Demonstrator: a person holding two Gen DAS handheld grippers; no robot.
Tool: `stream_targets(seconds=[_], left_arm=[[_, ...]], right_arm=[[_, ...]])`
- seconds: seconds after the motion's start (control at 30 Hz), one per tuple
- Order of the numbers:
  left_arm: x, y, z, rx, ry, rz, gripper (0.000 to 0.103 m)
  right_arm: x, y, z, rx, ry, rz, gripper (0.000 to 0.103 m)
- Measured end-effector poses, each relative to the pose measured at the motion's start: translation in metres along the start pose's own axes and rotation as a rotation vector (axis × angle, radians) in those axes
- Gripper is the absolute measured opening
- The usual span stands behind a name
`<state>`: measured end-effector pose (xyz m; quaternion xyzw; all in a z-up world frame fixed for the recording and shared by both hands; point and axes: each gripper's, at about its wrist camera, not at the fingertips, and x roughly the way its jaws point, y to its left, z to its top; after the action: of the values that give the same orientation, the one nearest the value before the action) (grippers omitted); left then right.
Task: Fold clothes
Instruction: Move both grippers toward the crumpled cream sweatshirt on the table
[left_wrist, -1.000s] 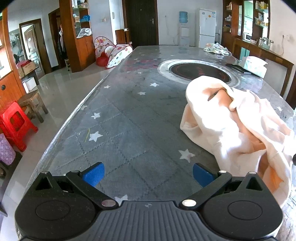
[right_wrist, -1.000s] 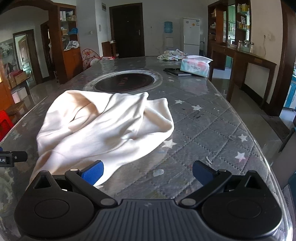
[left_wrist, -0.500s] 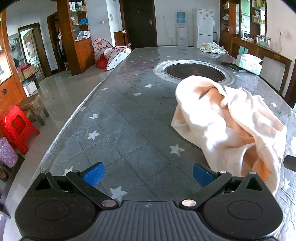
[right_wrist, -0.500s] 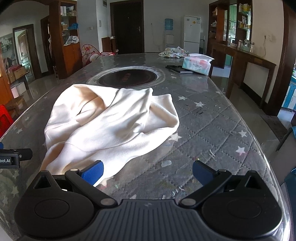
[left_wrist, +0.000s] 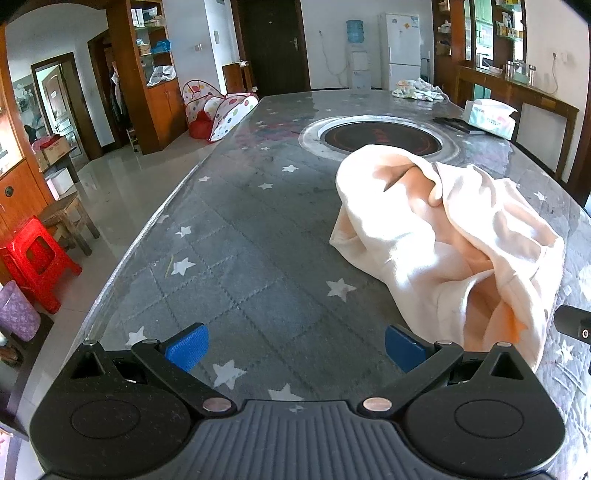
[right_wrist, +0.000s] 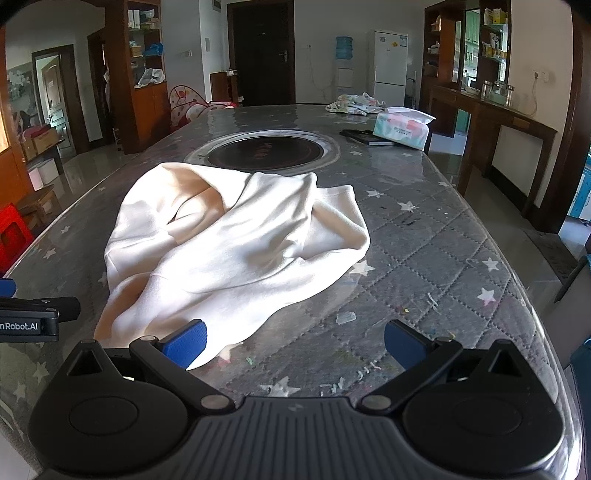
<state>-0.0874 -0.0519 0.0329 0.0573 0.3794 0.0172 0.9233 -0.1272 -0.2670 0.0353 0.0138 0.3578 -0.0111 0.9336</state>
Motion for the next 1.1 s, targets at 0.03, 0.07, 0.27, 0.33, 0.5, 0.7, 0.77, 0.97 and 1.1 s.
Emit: stream_targets(seconds=[0.03, 0.07, 0.27, 0.33, 0.5, 0.7, 0.77, 0.97, 1.1], left_arm=[[0.0, 0.0, 0.0, 0.001, 0.0, 0.0, 0.103], [0.0, 0.0, 0.0, 0.002, 0.001, 0.001, 0.103], [0.0, -0.002, -0.001, 0.007, 0.003, 0.005, 0.103], [0.0, -0.002, -0.001, 0.01, 0.004, 0.005, 0.103], [-0.001, -0.004, -0.001, 0.016, 0.004, 0.005, 0.103], [0.0, -0.005, -0.001, 0.023, 0.008, 0.005, 0.103], [0.0, -0.007, -0.001, 0.026, 0.009, 0.006, 0.103], [0.001, -0.009, -0.001, 0.034, 0.012, 0.006, 0.103], [0.0, -0.011, -0.001, 0.041, 0.014, 0.006, 0.103]], right_arm=[[0.0, 0.001, 0.0, -0.001, 0.0, 0.001, 0.103], [-0.001, 0.001, 0.0, -0.002, 0.0, 0.002, 0.103], [-0.001, 0.003, -0.001, -0.004, 0.006, 0.005, 0.103], [0.0, 0.003, -0.001, -0.003, 0.009, 0.004, 0.103], [0.0, 0.003, -0.002, -0.003, 0.014, 0.005, 0.103], [0.0, 0.005, -0.001, -0.008, 0.016, 0.008, 0.103], [0.001, 0.005, -0.001, -0.007, 0.018, 0.009, 0.103], [0.002, 0.005, -0.001, -0.004, 0.02, 0.008, 0.103], [0.002, 0.005, -0.001, -0.003, 0.02, 0.011, 0.103]])
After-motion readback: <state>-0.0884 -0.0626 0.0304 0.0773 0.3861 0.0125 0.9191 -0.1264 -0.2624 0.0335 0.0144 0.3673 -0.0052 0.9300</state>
